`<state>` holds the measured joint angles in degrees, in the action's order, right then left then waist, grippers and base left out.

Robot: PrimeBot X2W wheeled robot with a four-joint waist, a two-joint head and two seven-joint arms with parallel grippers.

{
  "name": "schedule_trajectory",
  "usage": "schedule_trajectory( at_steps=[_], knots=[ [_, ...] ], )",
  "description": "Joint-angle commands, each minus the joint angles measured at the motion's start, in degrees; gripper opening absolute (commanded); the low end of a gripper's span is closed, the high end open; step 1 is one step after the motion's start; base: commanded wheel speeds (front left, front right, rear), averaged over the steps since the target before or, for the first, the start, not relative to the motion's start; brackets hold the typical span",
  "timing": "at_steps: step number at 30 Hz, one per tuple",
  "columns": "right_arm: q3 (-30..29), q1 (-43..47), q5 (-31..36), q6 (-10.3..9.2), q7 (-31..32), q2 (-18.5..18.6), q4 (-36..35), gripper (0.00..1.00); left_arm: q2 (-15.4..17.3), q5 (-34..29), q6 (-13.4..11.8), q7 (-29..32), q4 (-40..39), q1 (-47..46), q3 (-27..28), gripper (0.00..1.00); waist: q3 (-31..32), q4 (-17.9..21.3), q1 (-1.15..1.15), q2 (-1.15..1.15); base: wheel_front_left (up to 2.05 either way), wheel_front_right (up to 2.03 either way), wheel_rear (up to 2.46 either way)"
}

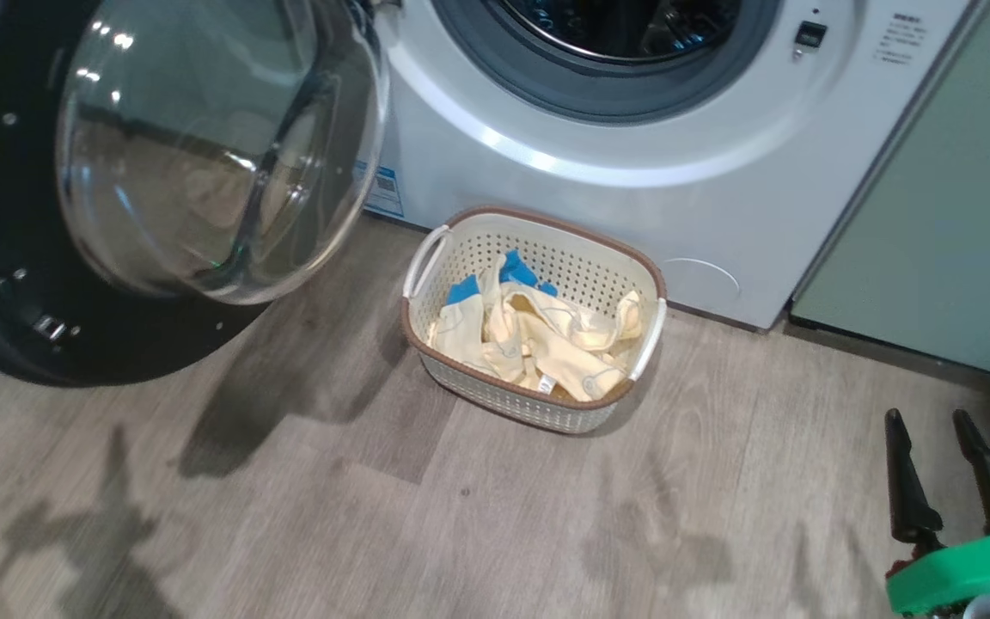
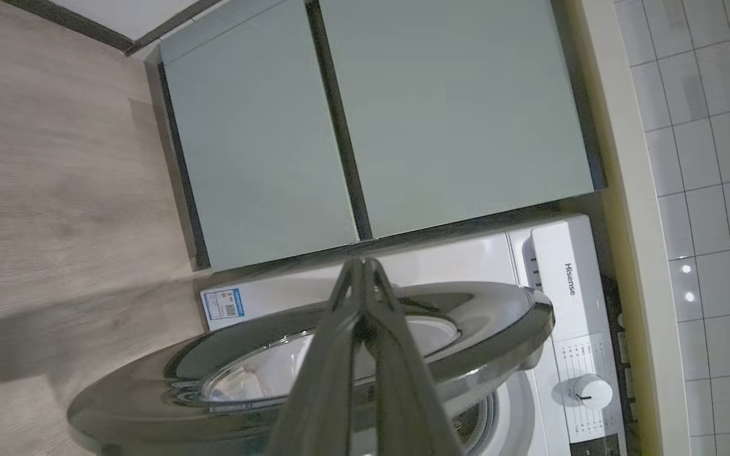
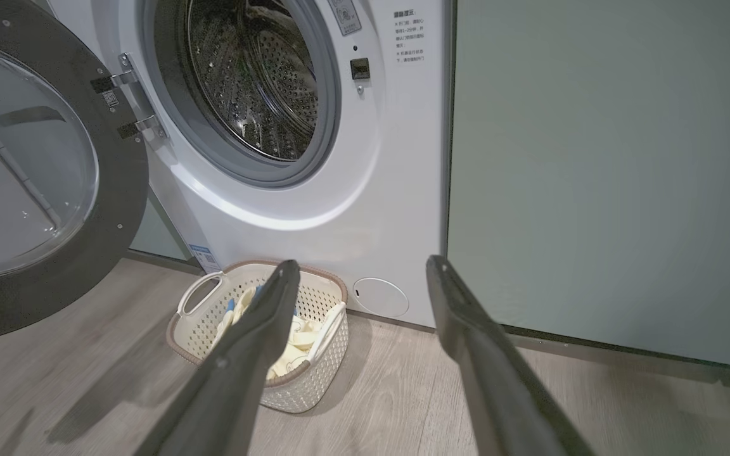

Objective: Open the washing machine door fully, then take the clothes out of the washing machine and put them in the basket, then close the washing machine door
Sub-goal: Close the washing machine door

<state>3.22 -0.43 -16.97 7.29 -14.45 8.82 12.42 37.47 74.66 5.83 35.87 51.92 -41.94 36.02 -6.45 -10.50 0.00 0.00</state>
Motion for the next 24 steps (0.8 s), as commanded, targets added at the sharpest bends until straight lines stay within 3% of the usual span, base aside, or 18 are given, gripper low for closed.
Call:
schedule_trajectory(
  at_steps=[1,24],
  knots=[
    [1.01,-2.23,0.16,0.20,-0.55,1.61,-1.75,1.00,3.71,-0.15,-0.32,0.59,-2.42,-2.00,0.32,0.00,-0.35,0.53,0.00,0.00,0.00,0.00,0.00],
    [0.48,-3.47,0.64,0.20,-0.55,0.15,-1.77,1.00,1.64,-2.26,-0.24,6.26,-2.97,-6.46,-6.71,0.00,-2.69,3.89,0.00,0.00,0.00,0.00,0.00]
  ],
)
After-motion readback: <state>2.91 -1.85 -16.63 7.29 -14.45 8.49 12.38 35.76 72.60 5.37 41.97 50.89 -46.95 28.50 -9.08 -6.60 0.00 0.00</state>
